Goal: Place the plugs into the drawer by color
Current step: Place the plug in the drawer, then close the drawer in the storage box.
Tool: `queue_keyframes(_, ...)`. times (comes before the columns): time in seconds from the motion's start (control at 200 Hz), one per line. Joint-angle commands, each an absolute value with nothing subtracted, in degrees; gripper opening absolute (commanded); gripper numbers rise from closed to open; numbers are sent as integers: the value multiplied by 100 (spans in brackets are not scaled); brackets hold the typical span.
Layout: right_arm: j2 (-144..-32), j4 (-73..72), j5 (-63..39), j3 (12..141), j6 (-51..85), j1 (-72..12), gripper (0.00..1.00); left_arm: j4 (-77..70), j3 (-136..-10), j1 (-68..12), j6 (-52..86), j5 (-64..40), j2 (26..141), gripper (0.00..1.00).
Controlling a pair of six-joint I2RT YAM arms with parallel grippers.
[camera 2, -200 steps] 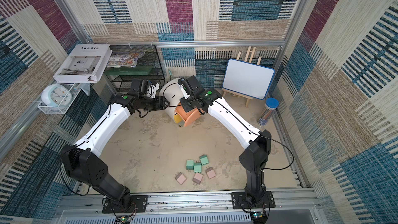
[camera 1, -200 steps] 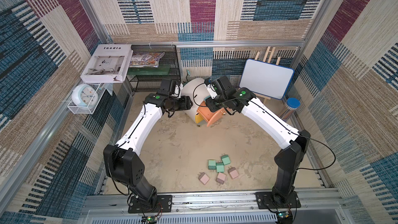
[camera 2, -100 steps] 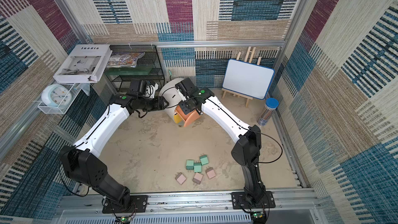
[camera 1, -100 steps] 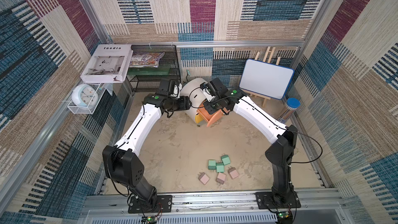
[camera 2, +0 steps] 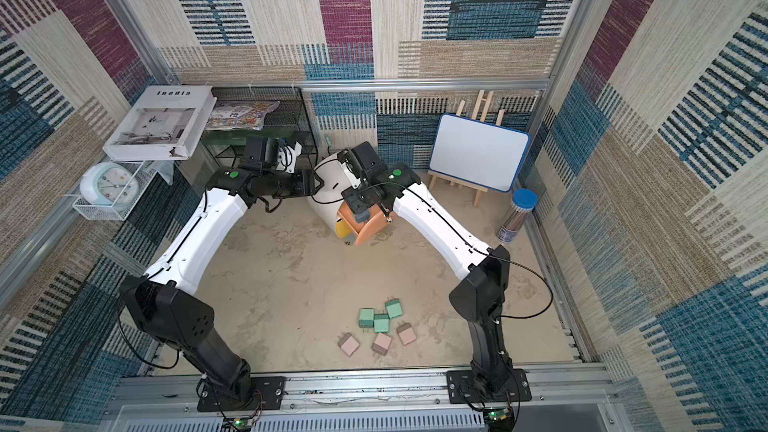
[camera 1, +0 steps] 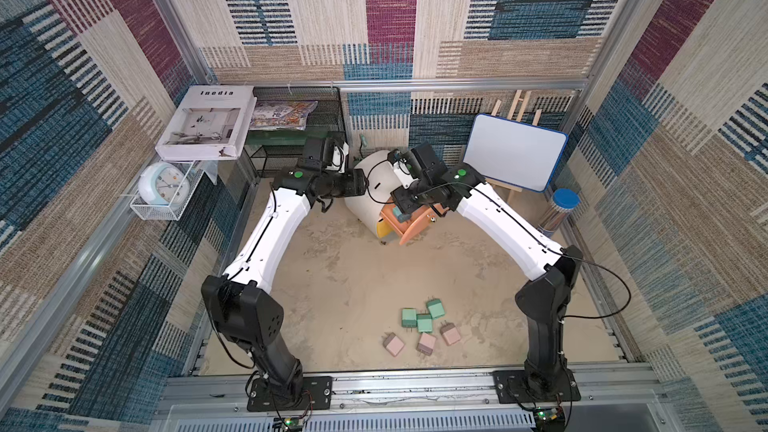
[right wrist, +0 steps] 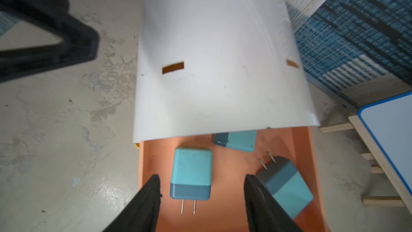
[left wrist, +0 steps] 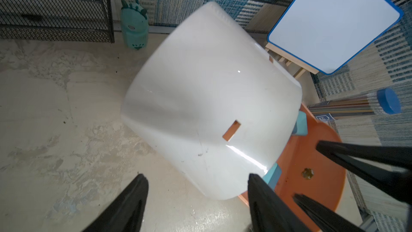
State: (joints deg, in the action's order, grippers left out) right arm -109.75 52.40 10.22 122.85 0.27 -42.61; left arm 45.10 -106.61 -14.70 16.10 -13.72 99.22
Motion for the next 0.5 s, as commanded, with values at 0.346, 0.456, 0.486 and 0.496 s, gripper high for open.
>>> queue_keyframes(0.346,-7673,1626,1389,7256,417,-4257,68,5344,-12648,-1374,1256,-1209,11372,76)
queue_keyframes(0.456,-7543,1145,1483,6557,435,-4258,69,5353,-12876,-1327,1274,-1286,11584,76)
queue_keyframes(0.486,-7583,1073,1554,6434,421,-4253,69,5353,-12922,-1319,1274,-1306,11632,76)
queue_keyframes(0.496,-7595,1057,1575,6399,413,-4247,69,5359,-12934,-1318,1279,-1313,11649,76)
